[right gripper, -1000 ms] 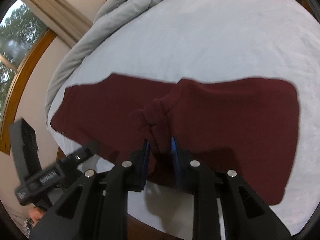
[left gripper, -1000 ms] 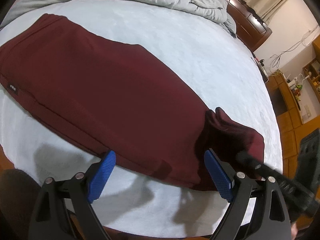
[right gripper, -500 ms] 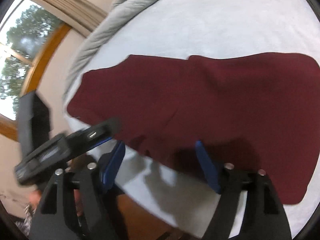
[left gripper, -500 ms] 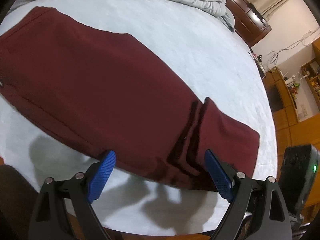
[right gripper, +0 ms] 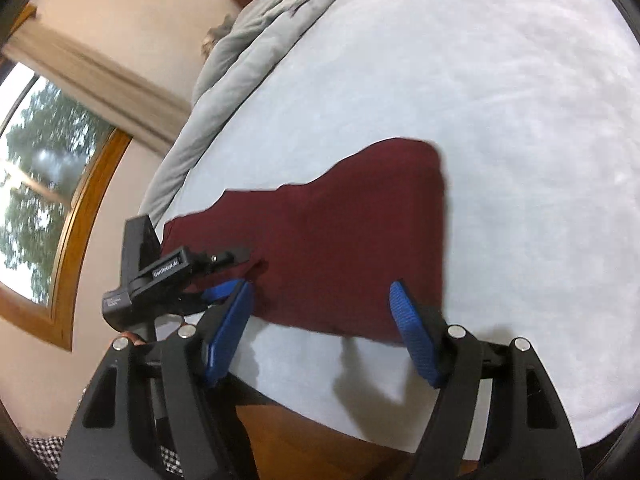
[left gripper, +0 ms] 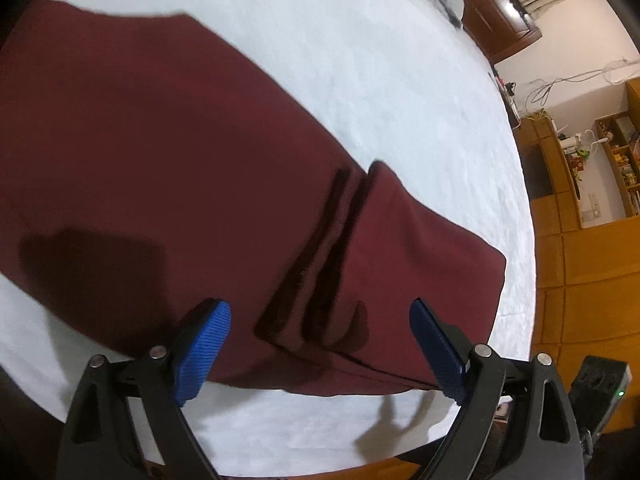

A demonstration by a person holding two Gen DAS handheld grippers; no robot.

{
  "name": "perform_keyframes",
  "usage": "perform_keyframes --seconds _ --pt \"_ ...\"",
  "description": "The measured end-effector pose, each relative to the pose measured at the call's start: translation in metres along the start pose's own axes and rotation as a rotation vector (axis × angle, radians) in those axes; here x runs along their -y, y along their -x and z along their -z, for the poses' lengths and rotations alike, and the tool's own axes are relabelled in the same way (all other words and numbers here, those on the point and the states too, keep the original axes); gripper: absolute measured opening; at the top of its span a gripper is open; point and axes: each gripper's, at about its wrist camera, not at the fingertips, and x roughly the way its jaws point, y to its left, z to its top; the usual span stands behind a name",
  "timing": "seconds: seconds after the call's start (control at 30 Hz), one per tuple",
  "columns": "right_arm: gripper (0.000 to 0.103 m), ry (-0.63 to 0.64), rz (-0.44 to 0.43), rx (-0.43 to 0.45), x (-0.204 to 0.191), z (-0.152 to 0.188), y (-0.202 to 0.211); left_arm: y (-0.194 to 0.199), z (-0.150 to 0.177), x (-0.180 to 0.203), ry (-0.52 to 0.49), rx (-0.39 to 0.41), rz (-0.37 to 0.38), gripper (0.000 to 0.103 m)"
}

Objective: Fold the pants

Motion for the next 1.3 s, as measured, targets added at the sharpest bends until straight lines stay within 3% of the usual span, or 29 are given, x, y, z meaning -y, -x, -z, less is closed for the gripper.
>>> perform_keyframes --seconds 0.13,0.23,0.4,0.47,0.53,0.67,0.93,1.3 --pt "0.071 -0.047 0.008 0.019 0.022 0.003 0.008 -0.010 0.000 0.002 0.021 -0.032 0.038 0.091" --pt "0.070 -0.076 0.007 0.020 0.032 0.006 0.005 -0.016 0.003 0.005 0.043 -0.084 0.107 0.090" --pt "0.070 -0.105 0.001 0.015 0.043 0.009 0.003 -0.018 0.005 0.001 0.106 -0.090 0.160 0.086" --pt "0.070 -0.122 -0.003 0.016 0.048 0.009 0.003 -0.021 0.006 -0.001 0.118 -0.108 0.154 0.060" --pt "0.070 -0.133 -0.002 0.017 0.050 0.009 0.004 -0.026 0.006 -0.004 0.123 -0.120 0.139 0.044" --pt "0.070 -0.151 0.001 0.013 0.057 0.011 0.004 -0.028 0.009 0.000 0.086 -0.096 0.102 0.027" --pt "0.070 -0.164 0.015 0.023 0.058 0.006 0.008 0.011 0.013 0.009 0.027 0.044 0.095 0.021" --pt "0.071 -0.160 -0.009 -0.018 0.055 0.004 -0.001 0.069 0.010 -0.048 0.063 0.187 0.076 0.021"
